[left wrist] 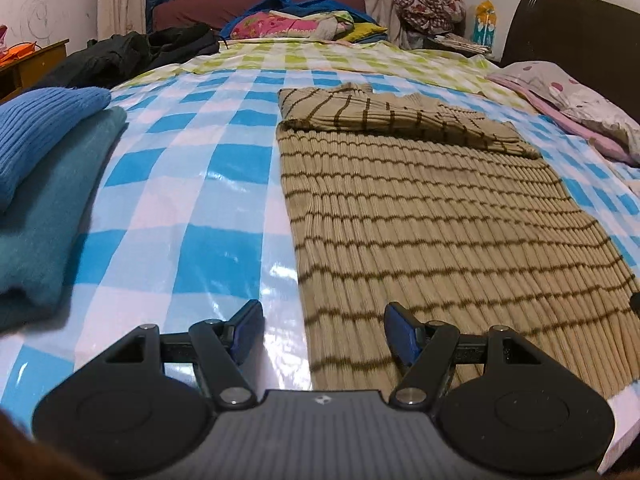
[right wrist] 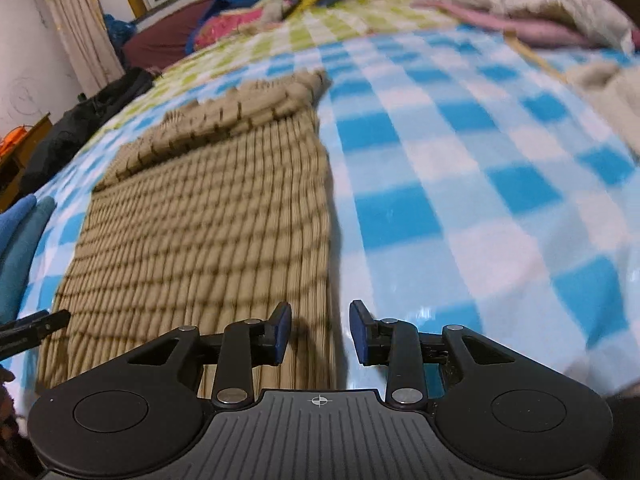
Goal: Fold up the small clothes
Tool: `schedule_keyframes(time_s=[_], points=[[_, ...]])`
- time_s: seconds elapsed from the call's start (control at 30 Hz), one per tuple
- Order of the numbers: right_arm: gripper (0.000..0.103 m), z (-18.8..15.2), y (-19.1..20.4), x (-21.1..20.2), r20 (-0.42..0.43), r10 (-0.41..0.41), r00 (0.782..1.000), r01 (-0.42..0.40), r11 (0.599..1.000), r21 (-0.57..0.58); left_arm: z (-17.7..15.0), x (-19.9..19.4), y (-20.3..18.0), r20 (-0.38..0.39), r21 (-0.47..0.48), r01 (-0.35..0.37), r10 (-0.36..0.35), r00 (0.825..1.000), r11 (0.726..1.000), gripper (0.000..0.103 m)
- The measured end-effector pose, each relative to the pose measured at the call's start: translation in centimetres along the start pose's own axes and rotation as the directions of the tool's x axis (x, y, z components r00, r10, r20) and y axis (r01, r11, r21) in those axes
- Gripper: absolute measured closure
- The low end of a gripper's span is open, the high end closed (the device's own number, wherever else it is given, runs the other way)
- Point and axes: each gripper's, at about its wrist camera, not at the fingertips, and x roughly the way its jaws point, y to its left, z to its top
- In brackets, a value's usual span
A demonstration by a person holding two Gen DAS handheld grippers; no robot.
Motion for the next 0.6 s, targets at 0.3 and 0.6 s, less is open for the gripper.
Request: schedule_keyframes(time_s=[0.3, 0.6], points=[[0.071, -1.2, 0.1, -0.7, -0.024, 0.049, 0.999, -0.048, 0.999, 0.01, -1.4, -1.5, 0.2, -0.029, -0.018, 0.012, -0.012, 1.0, 1.0, 0.031], [0.071, -1.7, 0.2, -1.1, -0.035, 0.073, 0.997, -0.072, 0.997, 0.027, -1.8, -2.0, 0.6, -0.06, -0.08, 0.079, -0.084, 0.995, 0.994, 0.045]])
